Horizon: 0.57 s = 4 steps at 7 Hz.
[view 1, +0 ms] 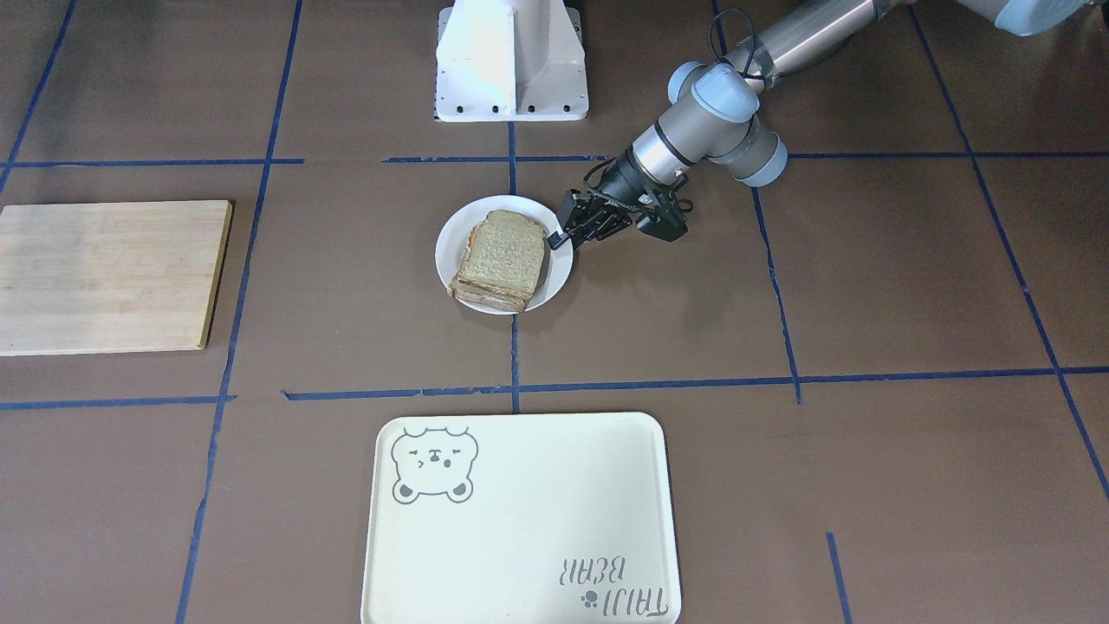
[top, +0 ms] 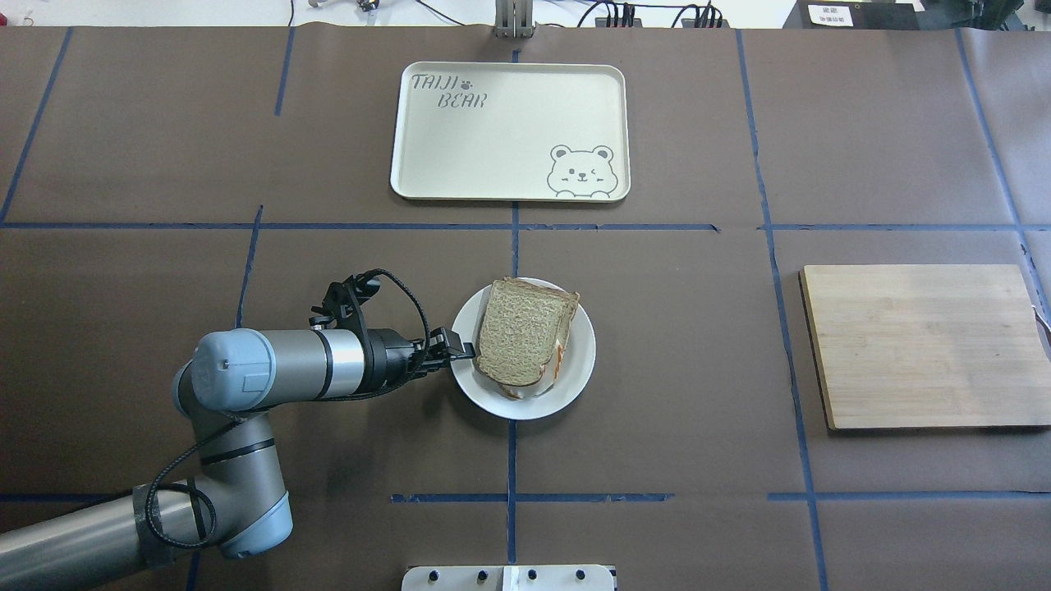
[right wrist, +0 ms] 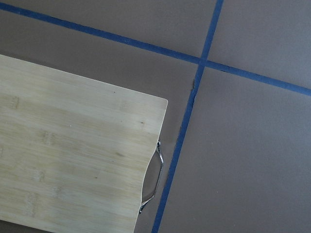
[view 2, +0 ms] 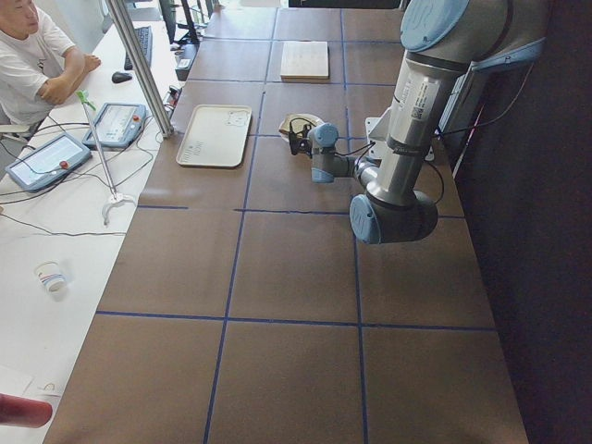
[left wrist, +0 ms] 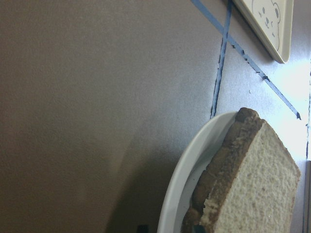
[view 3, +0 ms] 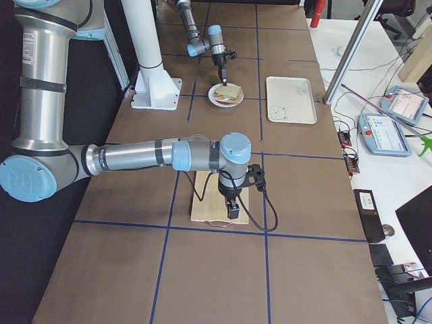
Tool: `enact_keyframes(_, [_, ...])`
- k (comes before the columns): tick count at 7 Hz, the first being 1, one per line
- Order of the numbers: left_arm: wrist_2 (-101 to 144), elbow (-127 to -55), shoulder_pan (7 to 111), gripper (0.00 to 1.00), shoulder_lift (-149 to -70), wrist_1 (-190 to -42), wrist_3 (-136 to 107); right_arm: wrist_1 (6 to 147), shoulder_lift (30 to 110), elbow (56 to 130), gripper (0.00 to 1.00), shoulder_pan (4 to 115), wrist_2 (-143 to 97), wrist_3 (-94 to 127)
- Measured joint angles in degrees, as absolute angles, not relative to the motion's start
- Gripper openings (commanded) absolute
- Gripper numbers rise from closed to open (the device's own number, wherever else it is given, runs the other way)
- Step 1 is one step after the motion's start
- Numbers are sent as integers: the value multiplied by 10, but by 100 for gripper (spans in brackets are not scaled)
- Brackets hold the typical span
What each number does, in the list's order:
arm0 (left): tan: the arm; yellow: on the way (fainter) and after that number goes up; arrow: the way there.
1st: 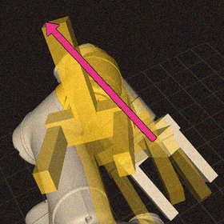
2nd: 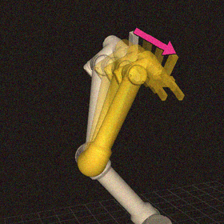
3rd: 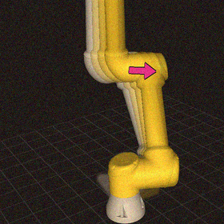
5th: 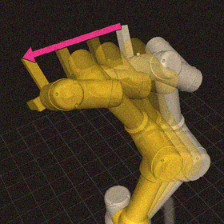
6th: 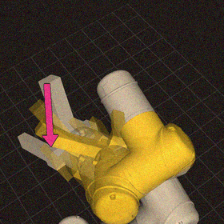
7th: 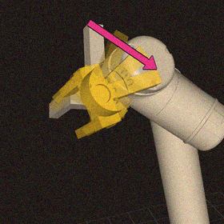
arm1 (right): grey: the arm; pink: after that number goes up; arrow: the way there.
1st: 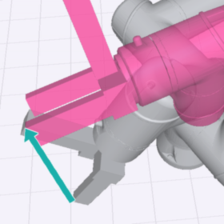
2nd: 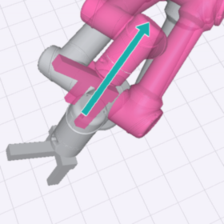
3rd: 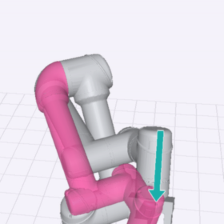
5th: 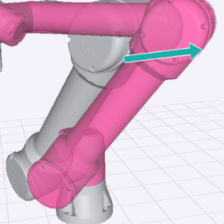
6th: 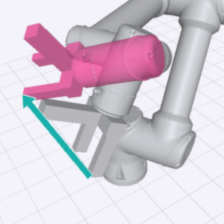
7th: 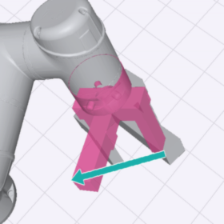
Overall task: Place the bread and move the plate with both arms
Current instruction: 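Slide the plate with the left gripper onto the white bear tray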
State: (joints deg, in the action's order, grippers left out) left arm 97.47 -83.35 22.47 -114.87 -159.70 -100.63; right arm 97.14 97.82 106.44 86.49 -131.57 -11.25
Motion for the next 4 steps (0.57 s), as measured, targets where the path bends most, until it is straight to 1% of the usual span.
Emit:
enact_keyframes(1, [975,-830,224,13,-1151,-1597,-1006,972,978,1064,100,865,-1316,-112])
enact_keyframes(2, [975,-829,224,2,-1152,-1597,-1006,971,978,1064,100,865,-1316,-112])
enact_keyframes(4, [975,-832,226,0,-1154,-1604,-1007,971,978,1064,100,865,-1316,-112])
